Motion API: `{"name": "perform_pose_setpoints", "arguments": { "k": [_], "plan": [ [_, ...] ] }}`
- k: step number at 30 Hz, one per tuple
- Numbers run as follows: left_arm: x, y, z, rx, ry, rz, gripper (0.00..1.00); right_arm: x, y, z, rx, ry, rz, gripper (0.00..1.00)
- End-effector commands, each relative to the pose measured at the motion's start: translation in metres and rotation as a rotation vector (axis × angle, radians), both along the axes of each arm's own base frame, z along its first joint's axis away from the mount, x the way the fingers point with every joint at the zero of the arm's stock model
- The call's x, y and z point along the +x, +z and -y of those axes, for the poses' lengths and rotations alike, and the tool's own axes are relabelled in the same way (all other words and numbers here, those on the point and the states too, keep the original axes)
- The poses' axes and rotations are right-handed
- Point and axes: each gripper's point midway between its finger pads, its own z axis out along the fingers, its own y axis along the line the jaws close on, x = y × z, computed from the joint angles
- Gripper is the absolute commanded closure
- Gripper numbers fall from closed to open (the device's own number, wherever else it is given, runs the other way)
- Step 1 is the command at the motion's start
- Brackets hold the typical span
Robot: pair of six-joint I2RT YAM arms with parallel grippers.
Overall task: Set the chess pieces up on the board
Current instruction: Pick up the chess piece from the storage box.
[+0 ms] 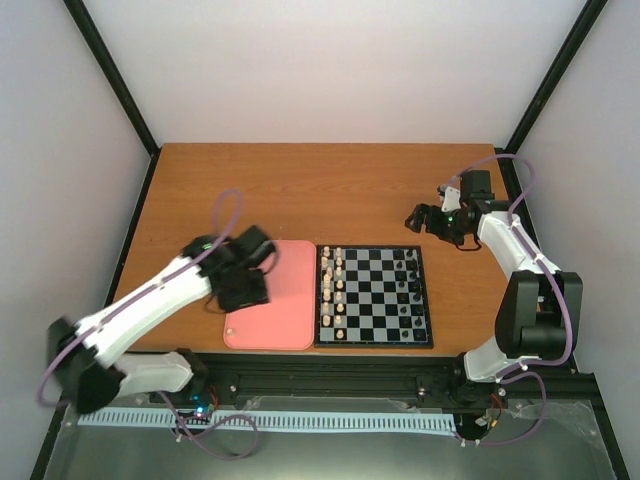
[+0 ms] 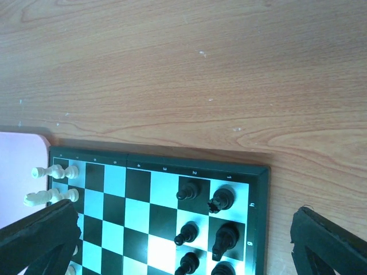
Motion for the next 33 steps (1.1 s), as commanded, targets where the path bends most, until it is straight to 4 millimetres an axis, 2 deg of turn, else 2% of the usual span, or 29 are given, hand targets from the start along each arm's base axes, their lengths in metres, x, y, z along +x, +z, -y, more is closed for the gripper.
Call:
{"name": "perform_pose_setpoints", "arguments": {
  "k": [1,4,8,11,16,33],
  "plan": [
    [-0.014,-0.016,-0.061,-0.091,0.353,0.016,0.46,0.002,0.002,-0.007,0.019,0.017,0.009,0.00],
    [-0.022,-0.033,-0.078,-0.096,0.424,-0.007,0.44,0.001,0.002,-0.009,0.020,0.024,0.007,0.00],
    [-0.033,-0.061,-0.076,-0.054,0.408,-0.123,0.43,0.000,0.001,-0.011,0.021,0.031,0.005,0.00],
    [-0.032,-0.077,-0.072,-0.063,0.418,-0.156,0.43,0.000,0.003,-0.011,0.023,0.033,0.008,0.00],
    [-0.029,-0.087,-0.071,-0.094,0.454,-0.167,0.43,-0.001,0.006,-0.011,0.022,0.039,0.010,0.00],
    [-0.045,-0.113,-0.079,-0.070,0.472,-0.240,0.51,-0.001,-0.001,-0.011,0.023,0.042,-0.006,0.00]
  ]
}}
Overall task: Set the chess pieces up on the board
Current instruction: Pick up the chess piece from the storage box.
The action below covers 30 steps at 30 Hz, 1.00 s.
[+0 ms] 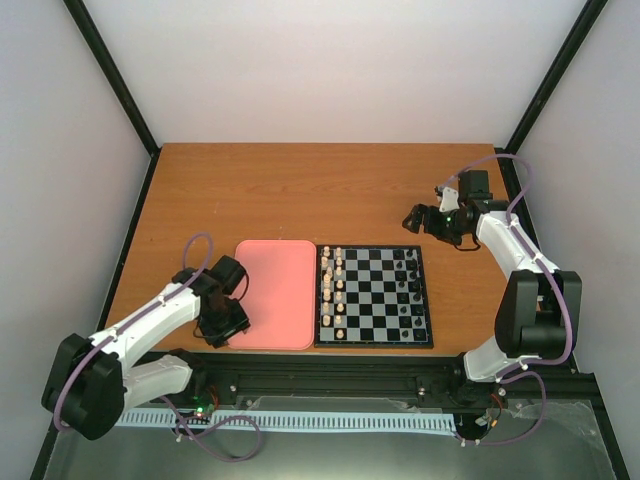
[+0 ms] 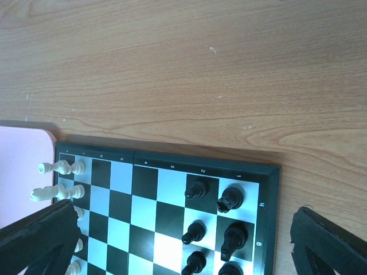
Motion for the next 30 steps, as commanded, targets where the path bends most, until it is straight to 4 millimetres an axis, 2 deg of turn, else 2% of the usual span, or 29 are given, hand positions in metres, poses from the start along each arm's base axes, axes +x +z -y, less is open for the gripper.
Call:
{"name": "perform_pose_setpoints", "arguments": {
  "k": [1,17,21,30],
  "plan": [
    [-0.001,-0.006,-0.001,-0.012,0.022,-0.009,0.53,0.001,-0.002,-0.003,0.003,0.019,-0.005,0.00],
    [0.021,-0.008,-0.001,0.000,-0.031,-0.025,0.69,0.003,-0.007,-0.001,-0.011,0.017,-0.020,0.00],
    [0.023,-0.008,0.000,0.001,-0.043,-0.030,0.84,0.004,-0.010,0.000,-0.013,0.014,-0.025,0.00],
    [0.018,-0.002,0.008,-0.054,-0.078,-0.038,0.98,0.007,-0.010,0.001,-0.021,0.011,-0.027,0.00]
  ]
}}
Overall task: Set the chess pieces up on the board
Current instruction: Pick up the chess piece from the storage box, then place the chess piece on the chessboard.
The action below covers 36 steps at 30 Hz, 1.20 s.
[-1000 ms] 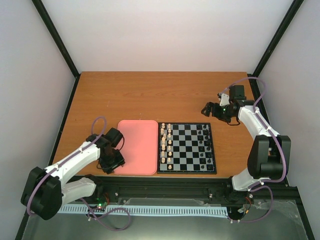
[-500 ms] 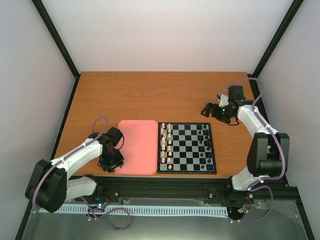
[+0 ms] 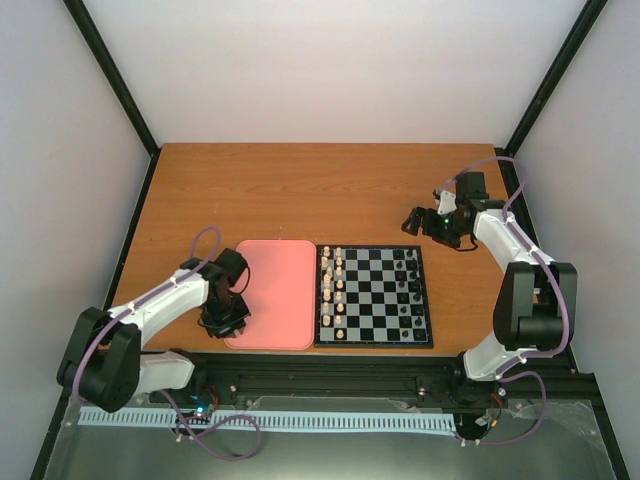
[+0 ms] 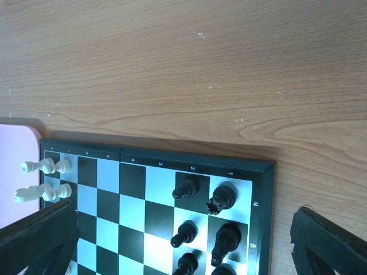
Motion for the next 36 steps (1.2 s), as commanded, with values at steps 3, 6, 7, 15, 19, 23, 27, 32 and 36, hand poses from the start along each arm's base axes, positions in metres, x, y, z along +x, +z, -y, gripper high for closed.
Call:
{"name": "perform_pose_setpoints", "arguments": {
  "k": [3,6,7,15,19,23,27,32,36],
  "plan": [
    [0.006,0.022,0.022,-0.123,-0.083,0.022,0.99,0.008,0.007,0.000,-0.016,0.010,0.019,0.00],
    [0.006,0.045,0.035,-0.126,-0.190,0.035,0.99,0.008,0.007,0.001,-0.021,0.008,0.019,0.00],
    [0.006,0.052,0.040,-0.124,-0.224,0.039,0.99,0.008,0.007,0.001,-0.022,0.008,0.019,0.00],
    [-0.013,0.080,0.111,-0.193,-0.454,0.021,0.99,0.005,0.010,0.002,-0.027,0.005,0.026,0.00],
    [-0.025,0.072,0.150,-0.207,-0.581,-0.017,0.99,0.005,0.011,0.002,-0.028,0.007,0.029,0.00],
    [-0.030,0.064,0.179,-0.197,-0.686,-0.047,0.99,0.005,0.011,0.002,-0.028,0.007,0.031,0.00],
    [-0.023,0.059,0.202,-0.204,-0.718,-0.033,0.99,0.006,0.011,0.001,-0.023,0.009,0.033,0.00],
    [-0.021,0.043,0.222,-0.207,-0.743,-0.047,0.99,0.006,0.012,0.001,-0.024,0.015,0.034,0.00],
    [-0.018,0.033,0.230,-0.209,-0.750,-0.057,0.99,0.007,0.012,0.000,-0.019,0.018,0.032,0.00]
  ]
}}
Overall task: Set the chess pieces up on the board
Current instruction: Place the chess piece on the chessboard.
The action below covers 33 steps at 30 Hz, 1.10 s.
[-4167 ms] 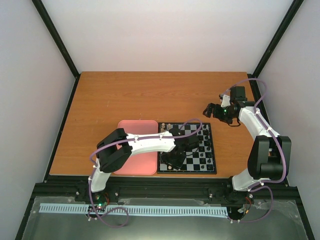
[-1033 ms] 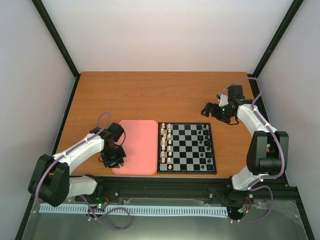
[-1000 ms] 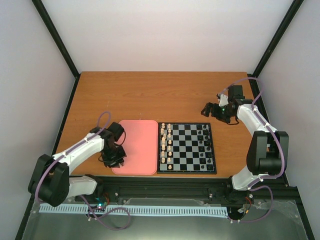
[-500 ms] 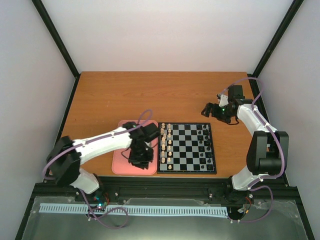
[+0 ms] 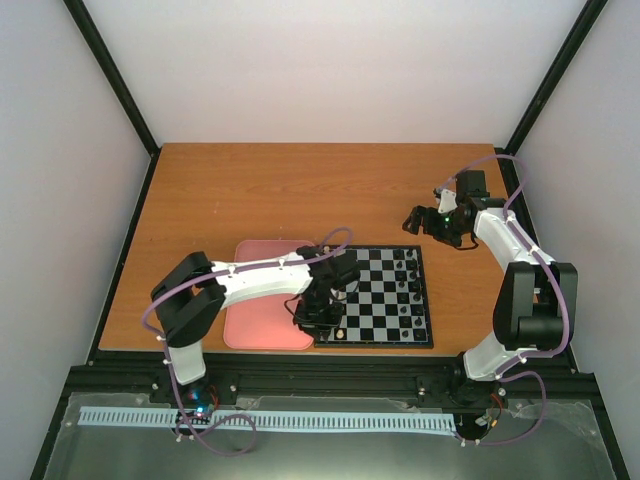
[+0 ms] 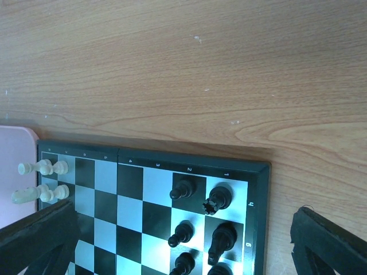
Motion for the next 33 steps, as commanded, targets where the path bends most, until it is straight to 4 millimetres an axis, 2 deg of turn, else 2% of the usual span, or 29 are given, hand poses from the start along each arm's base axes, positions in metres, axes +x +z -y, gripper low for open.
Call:
{"name": "perform_pose_setpoints", "arguments": {
  "k": [1,10,28,33],
  "plan": [
    [0.005,-0.001,0.022,-0.051,-0.033,0.009,0.99,0.006,0.009,-0.003,0.002,0.023,0.032,0.00],
    [0.011,-0.007,0.029,-0.043,-0.029,0.019,0.99,0.008,0.009,-0.006,0.018,0.028,0.029,0.00],
    [0.001,-0.011,0.009,-0.002,-0.029,0.003,0.99,0.010,0.003,-0.006,0.020,0.026,0.018,0.00],
    [0.003,-0.013,0.011,-0.006,-0.038,0.007,0.99,0.010,0.003,-0.005,0.012,0.023,0.018,0.00]
  ]
}}
